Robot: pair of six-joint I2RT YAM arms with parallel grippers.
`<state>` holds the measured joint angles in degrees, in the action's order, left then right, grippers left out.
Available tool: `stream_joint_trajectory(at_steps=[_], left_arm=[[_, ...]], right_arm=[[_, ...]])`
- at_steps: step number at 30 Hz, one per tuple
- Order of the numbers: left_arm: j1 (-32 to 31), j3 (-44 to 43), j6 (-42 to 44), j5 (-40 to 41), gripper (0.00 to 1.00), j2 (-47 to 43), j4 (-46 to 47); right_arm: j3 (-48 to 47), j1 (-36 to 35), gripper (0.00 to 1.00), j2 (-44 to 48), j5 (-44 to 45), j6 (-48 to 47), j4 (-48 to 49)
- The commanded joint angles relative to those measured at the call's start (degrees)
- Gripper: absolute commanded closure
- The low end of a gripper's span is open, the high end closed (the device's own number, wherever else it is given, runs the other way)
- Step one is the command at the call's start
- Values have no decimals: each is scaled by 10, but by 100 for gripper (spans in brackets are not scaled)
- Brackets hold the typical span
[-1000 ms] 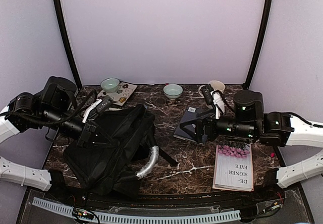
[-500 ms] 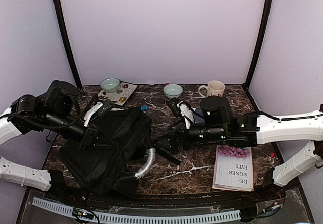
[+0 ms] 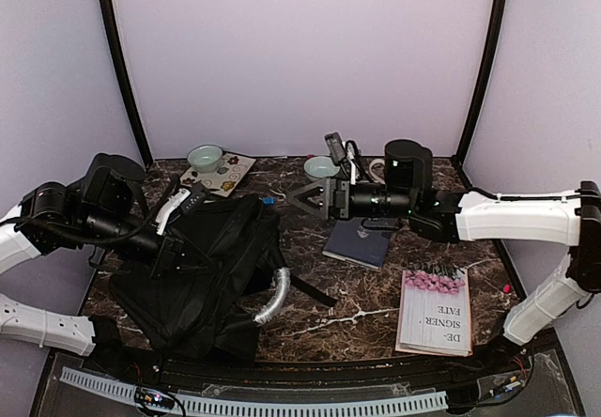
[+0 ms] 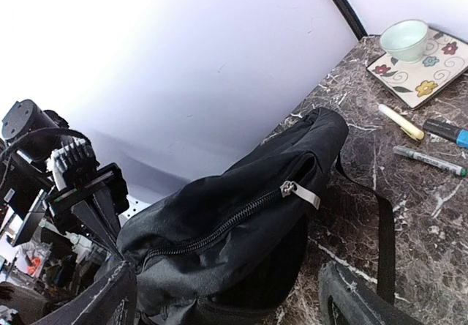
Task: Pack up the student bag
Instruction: Pass from the left arm to the right
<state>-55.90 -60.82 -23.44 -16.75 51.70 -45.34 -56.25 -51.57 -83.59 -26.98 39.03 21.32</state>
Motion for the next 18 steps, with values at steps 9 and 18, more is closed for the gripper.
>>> stream_joint_trajectory(at_steps=[9,18], left_arm=[[-2,-5,-21,19,100,1,55],[-2,9,-38,20,100,-7,73]], right_arm=[[-134,10,29,-115,-132,27,-87],[-132,10,45,-157,-147,68,-66]])
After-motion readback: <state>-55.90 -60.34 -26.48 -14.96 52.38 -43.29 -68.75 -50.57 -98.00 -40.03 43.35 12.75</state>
